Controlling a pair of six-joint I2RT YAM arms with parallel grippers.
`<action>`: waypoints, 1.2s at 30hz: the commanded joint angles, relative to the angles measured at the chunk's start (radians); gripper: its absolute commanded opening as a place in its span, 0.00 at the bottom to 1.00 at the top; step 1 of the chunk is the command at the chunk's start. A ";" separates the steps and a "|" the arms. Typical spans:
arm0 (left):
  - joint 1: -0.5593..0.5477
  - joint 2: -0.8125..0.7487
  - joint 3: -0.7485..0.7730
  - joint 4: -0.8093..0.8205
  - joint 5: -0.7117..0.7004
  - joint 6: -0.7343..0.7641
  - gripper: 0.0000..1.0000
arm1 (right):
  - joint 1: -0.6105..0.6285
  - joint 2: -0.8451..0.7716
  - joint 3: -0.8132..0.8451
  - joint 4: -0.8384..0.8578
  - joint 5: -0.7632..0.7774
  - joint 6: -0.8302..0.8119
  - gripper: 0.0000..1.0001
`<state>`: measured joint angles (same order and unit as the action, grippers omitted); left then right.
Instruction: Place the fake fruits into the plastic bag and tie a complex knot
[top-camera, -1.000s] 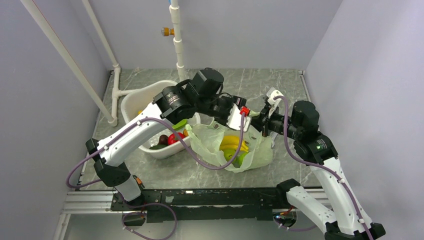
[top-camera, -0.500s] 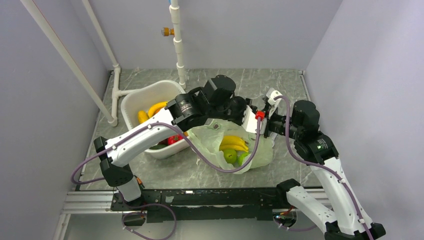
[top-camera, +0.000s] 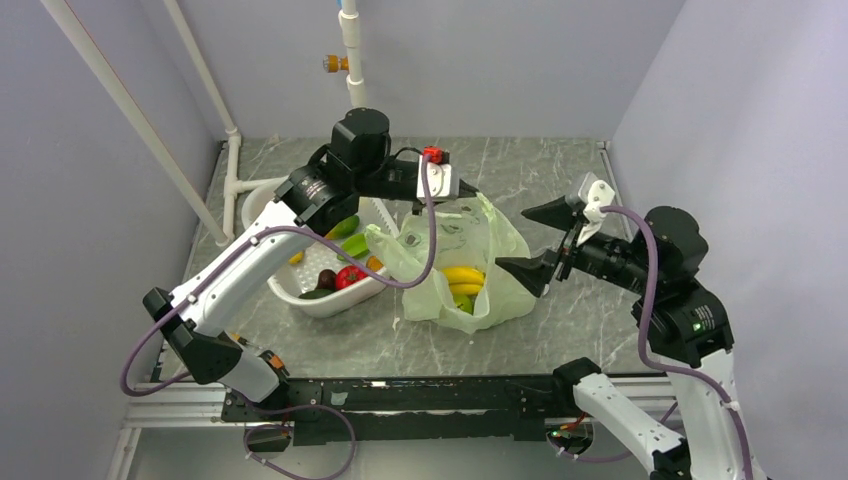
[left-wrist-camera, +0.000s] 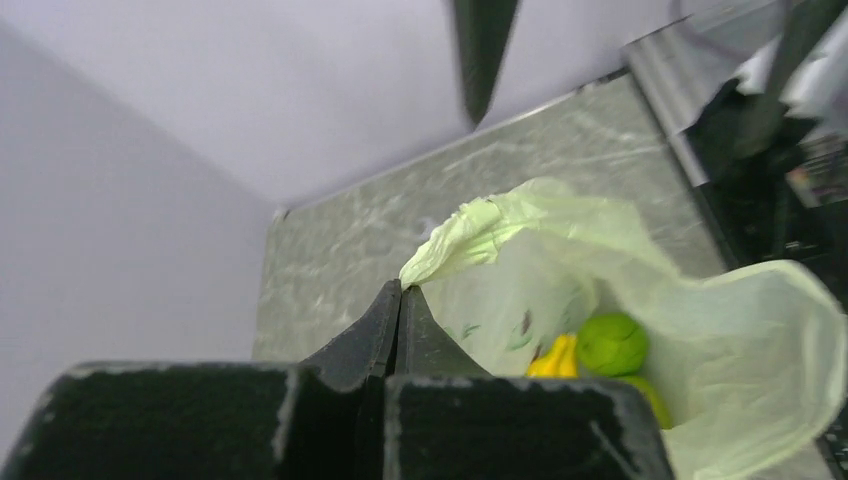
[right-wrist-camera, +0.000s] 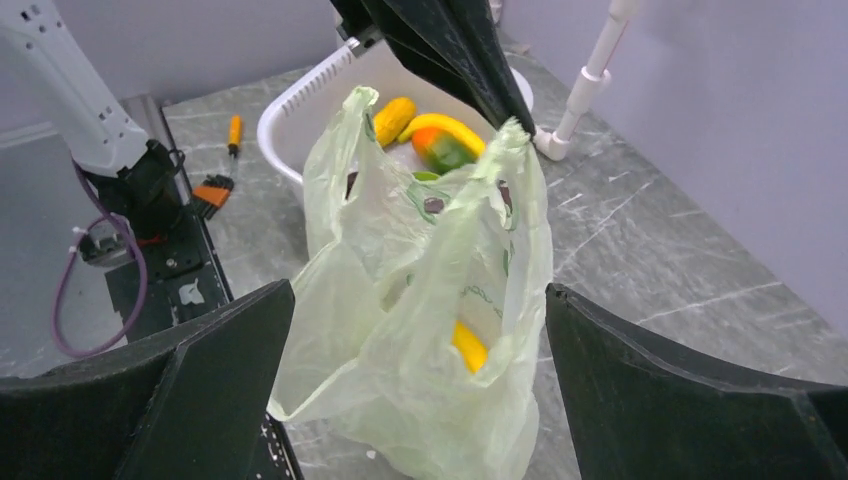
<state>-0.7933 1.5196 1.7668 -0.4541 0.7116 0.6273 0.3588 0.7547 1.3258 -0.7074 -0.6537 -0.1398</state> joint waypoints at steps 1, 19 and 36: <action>-0.011 -0.006 0.062 0.032 0.281 -0.043 0.00 | -0.001 0.036 -0.029 0.056 -0.063 -0.041 1.00; 0.032 0.014 0.042 0.161 0.278 -0.325 0.00 | 0.000 0.093 -0.184 0.282 -0.216 -0.034 0.68; 0.024 -0.239 -0.229 0.030 0.163 -0.335 0.49 | 0.000 0.049 -0.249 0.292 -0.151 0.074 0.00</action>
<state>-0.7116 1.2625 1.5280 -0.4408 0.8921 0.3439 0.3588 0.8280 1.0901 -0.4747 -0.8093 -0.1108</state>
